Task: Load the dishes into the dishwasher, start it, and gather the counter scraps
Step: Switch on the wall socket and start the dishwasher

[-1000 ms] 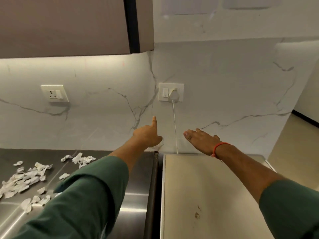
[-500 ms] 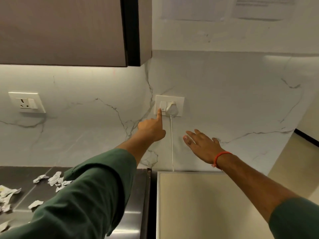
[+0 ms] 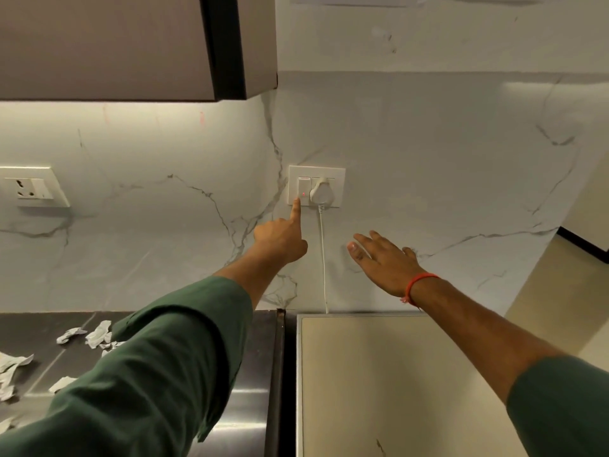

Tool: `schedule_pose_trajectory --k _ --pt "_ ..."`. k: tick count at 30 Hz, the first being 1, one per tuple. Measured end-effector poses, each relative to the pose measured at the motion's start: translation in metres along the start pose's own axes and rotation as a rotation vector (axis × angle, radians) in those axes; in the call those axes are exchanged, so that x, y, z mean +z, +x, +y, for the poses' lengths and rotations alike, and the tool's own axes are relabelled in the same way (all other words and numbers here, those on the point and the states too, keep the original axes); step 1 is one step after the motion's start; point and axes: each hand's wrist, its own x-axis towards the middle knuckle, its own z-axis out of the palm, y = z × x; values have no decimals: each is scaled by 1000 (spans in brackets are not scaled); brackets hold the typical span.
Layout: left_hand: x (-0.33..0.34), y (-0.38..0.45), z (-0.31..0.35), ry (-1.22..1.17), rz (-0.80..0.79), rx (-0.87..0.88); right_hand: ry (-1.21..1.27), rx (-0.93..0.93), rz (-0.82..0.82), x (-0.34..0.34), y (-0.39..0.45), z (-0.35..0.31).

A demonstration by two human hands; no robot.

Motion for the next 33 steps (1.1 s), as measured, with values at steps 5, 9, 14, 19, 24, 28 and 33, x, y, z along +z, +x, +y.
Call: schedule_pose_trajectory --k 5,9,14,19,24,28,33 --pt "-1 -17 -2 1 -38 16 -45 12 7 -5 -15 -5" --pt "-2 -37 -2 -1 -57 26 -68 32 -2 -4 -31 -10" --pt "-2 -65 0 15 -51 28 -92 34 -1 1 -60 -19" --pt "-2 -94 4 15 -63 43 -108 32 -9 8 -93 -23" --pt "-4 -127 12 1 -62 33 -147 2 -4 9 -118 -23" --pt "0 -164 26 -17 -81 3 -156 -43 -1 9 -139 -16" --pt "9 -208 55 -10 -115 -40 -110 -78 -31 10 -174 5"
